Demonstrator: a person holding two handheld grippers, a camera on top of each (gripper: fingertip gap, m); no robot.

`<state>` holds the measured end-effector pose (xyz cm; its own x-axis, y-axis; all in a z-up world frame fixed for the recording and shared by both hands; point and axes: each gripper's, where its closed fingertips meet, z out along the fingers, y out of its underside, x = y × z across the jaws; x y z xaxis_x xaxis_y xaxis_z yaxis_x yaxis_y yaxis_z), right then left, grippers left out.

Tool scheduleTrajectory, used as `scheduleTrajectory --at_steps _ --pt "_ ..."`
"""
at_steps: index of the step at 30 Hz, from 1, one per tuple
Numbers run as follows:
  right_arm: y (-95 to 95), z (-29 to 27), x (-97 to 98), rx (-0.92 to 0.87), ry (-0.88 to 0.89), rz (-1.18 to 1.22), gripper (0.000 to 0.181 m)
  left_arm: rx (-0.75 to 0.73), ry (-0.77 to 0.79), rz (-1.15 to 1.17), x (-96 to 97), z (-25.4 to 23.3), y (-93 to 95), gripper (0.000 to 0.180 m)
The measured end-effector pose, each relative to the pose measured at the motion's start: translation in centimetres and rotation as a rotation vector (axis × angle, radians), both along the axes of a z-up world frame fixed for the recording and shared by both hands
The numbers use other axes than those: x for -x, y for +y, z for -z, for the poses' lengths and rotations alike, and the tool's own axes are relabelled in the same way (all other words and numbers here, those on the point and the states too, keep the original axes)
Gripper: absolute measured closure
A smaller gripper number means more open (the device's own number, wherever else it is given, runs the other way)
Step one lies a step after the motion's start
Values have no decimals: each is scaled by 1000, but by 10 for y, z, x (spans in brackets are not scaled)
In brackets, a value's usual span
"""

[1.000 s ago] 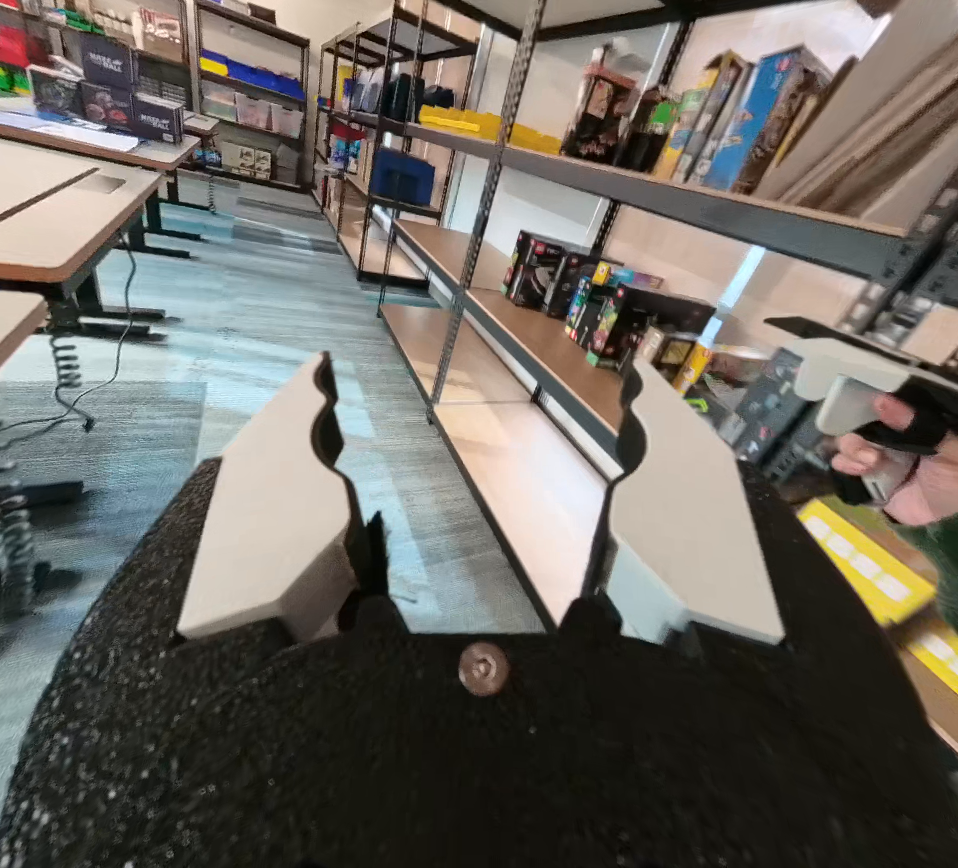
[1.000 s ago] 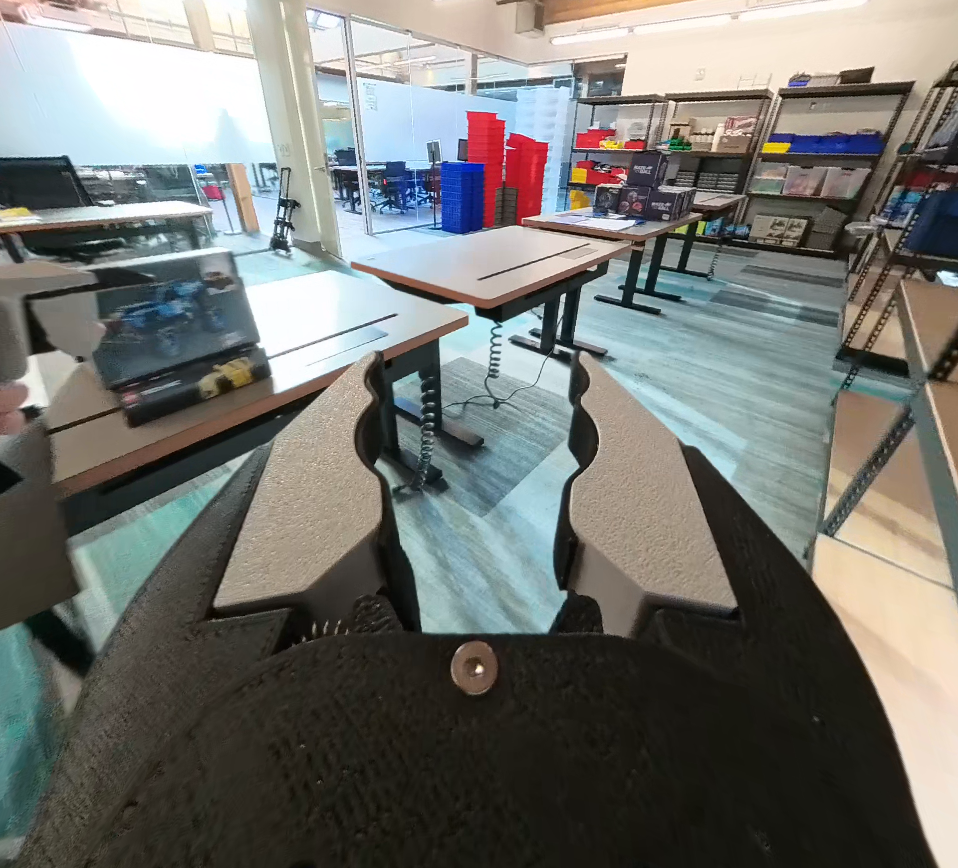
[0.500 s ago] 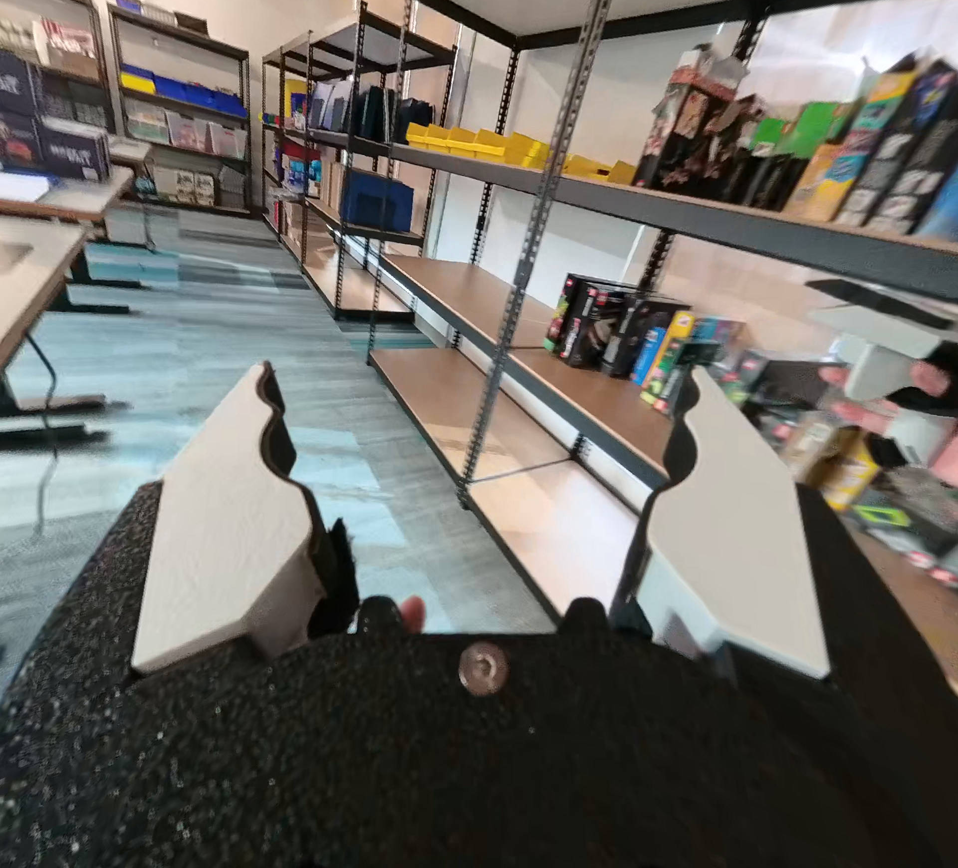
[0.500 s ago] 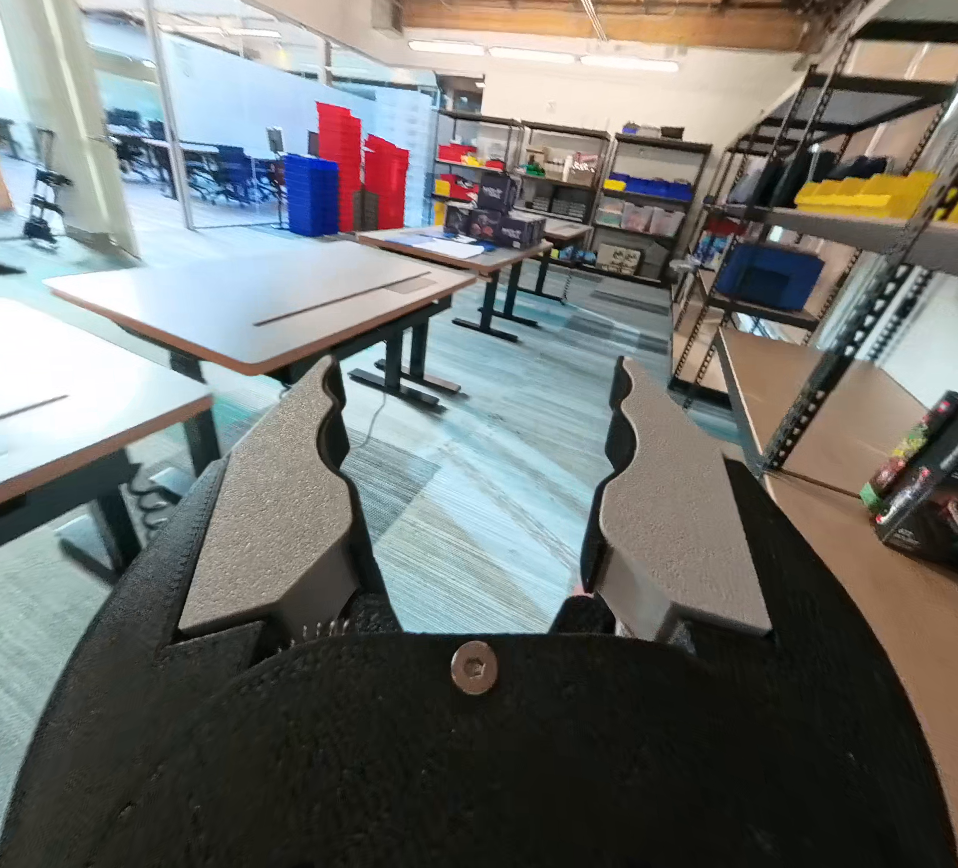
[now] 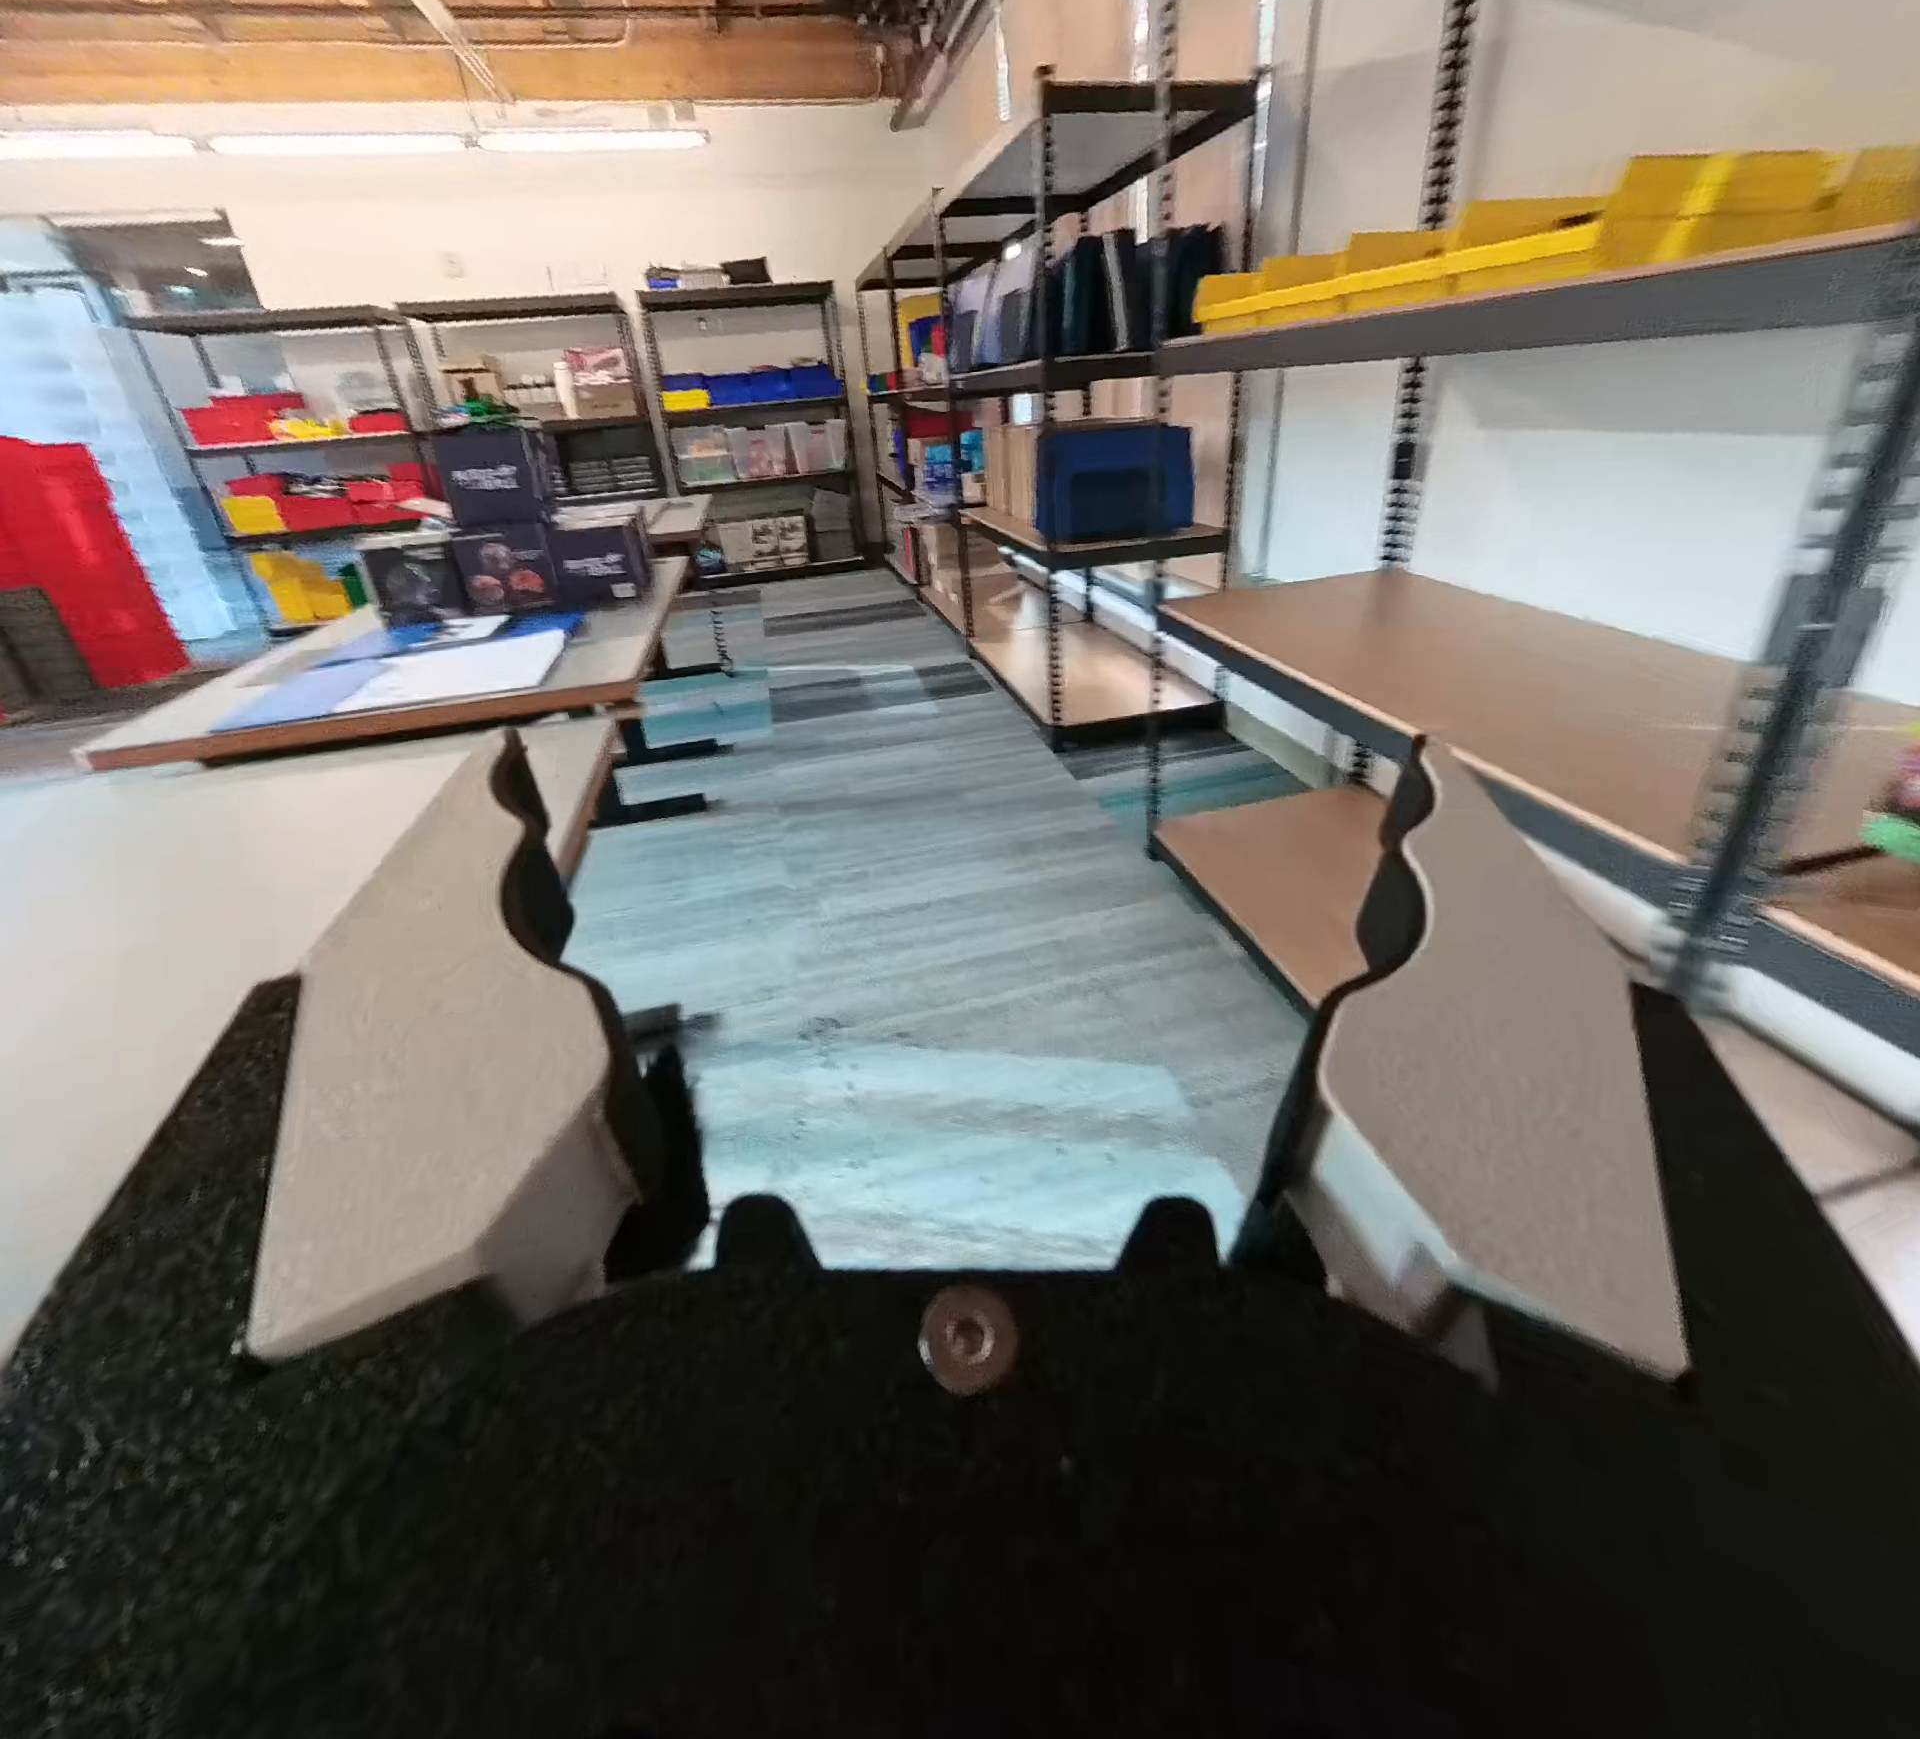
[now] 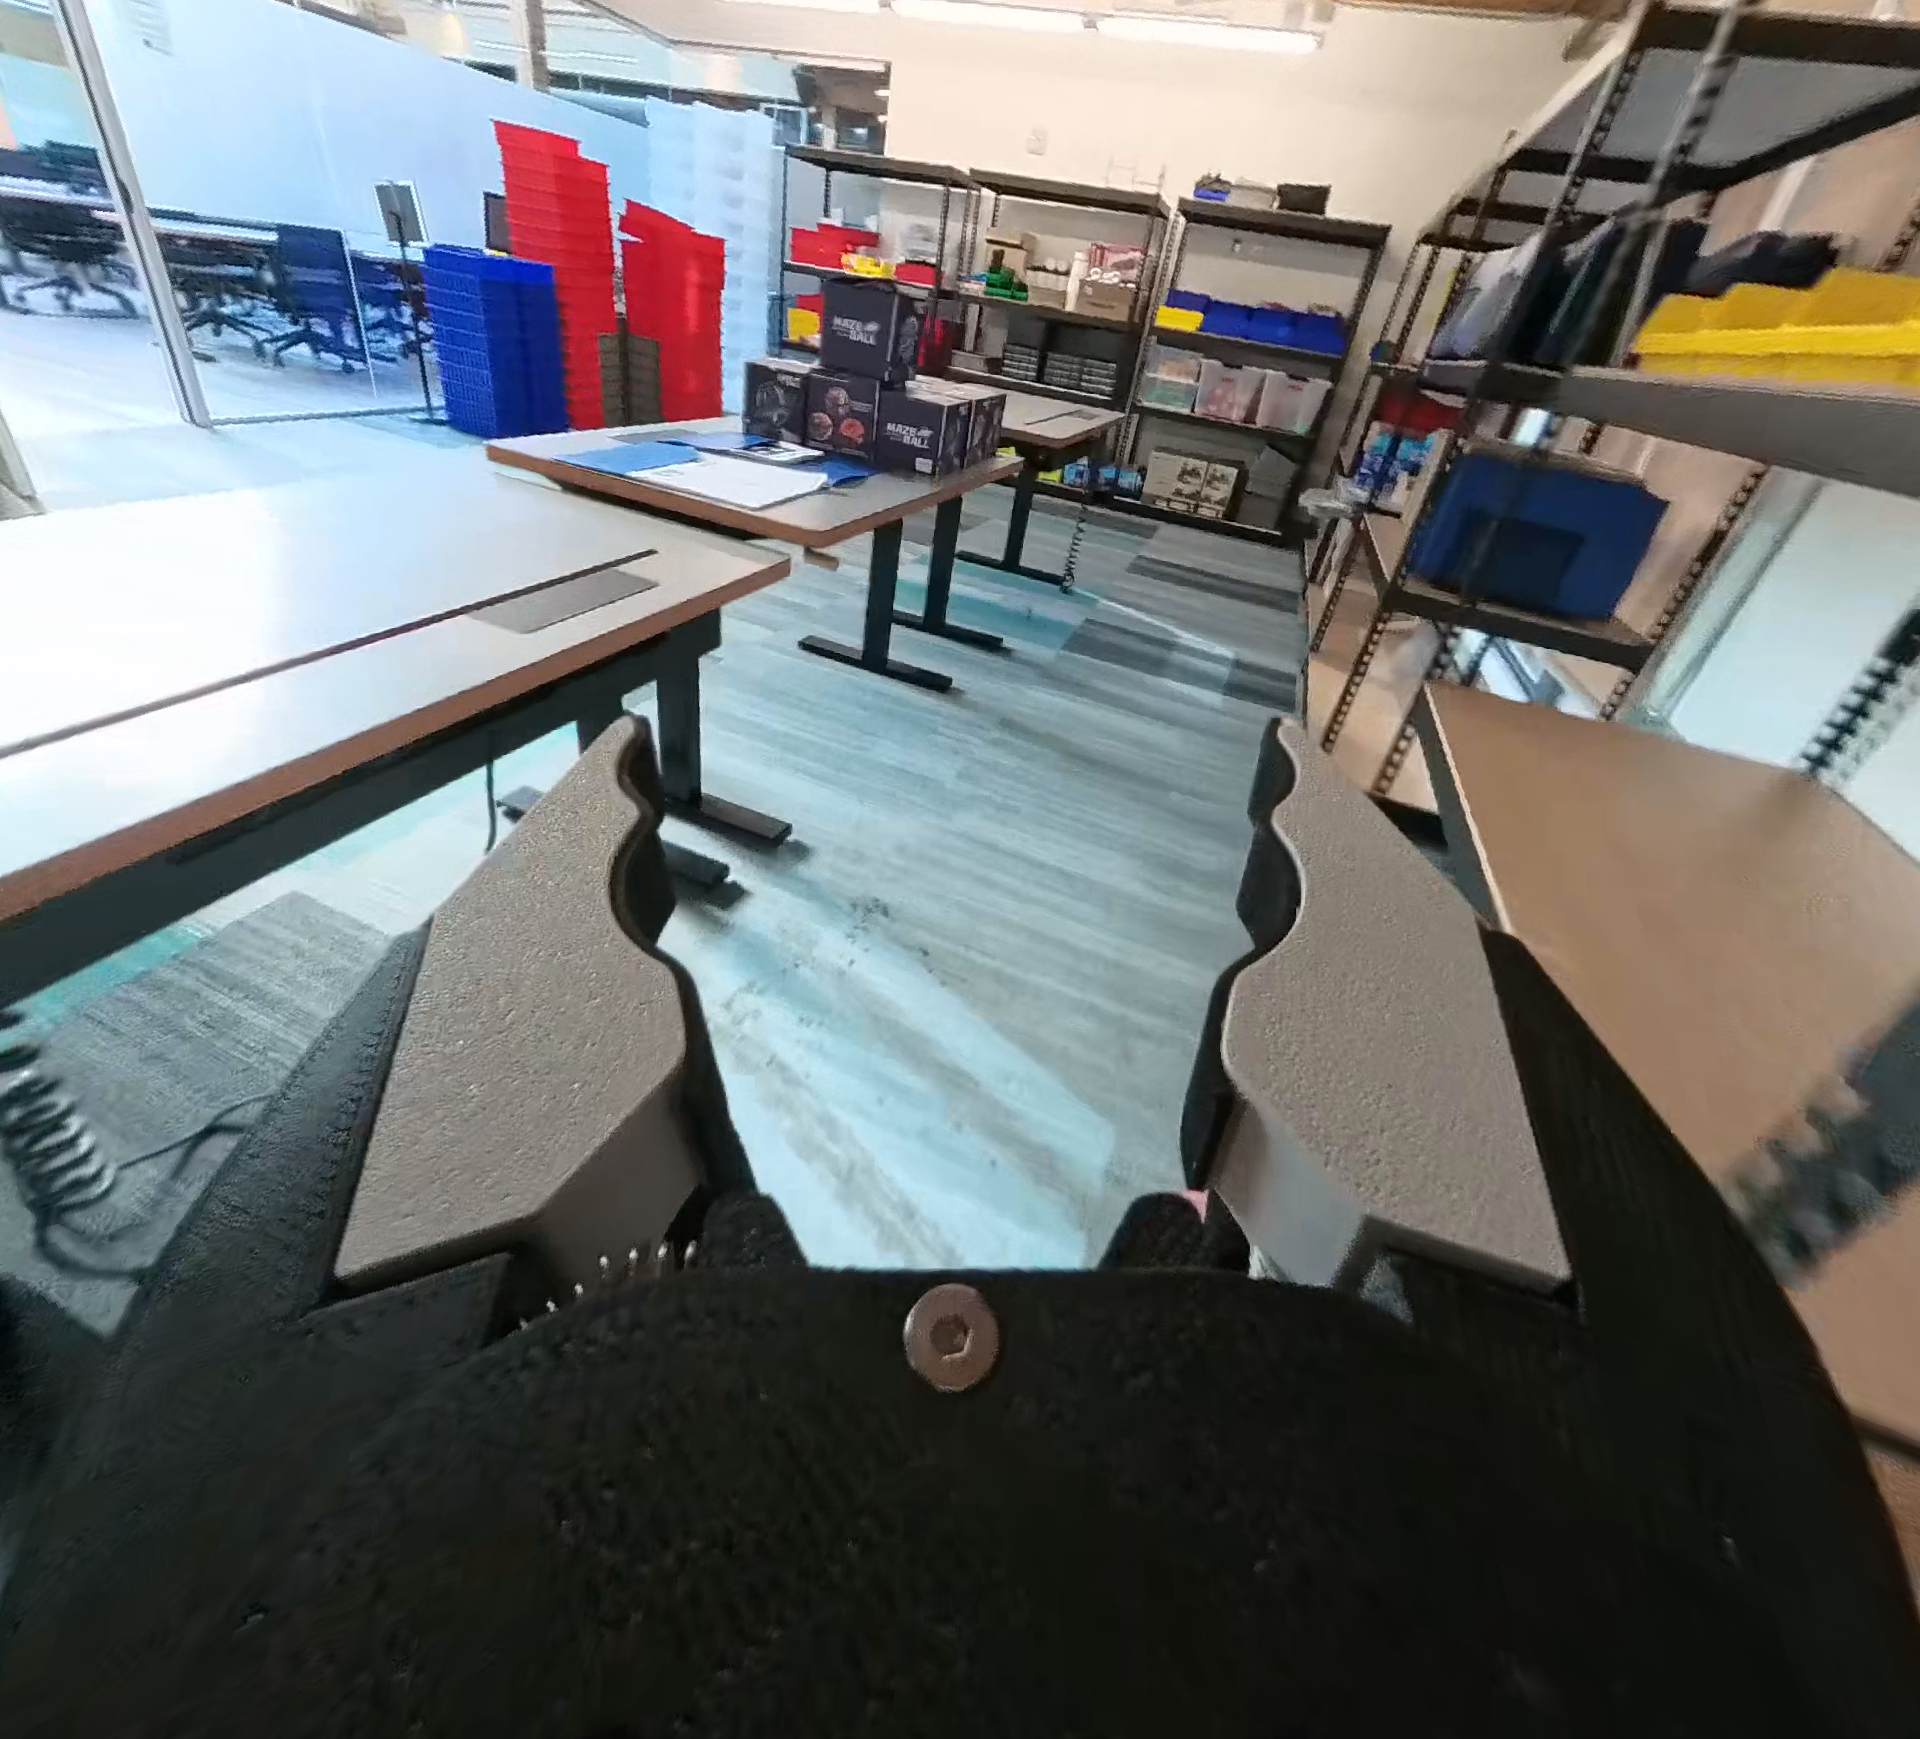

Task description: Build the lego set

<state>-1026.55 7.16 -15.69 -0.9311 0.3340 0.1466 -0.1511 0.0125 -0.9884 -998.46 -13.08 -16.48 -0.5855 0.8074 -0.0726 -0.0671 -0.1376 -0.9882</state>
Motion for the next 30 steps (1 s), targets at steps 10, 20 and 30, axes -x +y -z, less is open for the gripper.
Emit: scheduleTrajectory --at_steps 10,20,30 --pt "-352 8 172 28 47 -82 75 -80 -29 -133 124 50 -309 33" --pt "-545 -12 418 55 49 194 77 -91 -14 90 423 20 -597 51" --pt "-793 31 700 2 0 210 96 -103 -16 -71 672 35 -889 78"
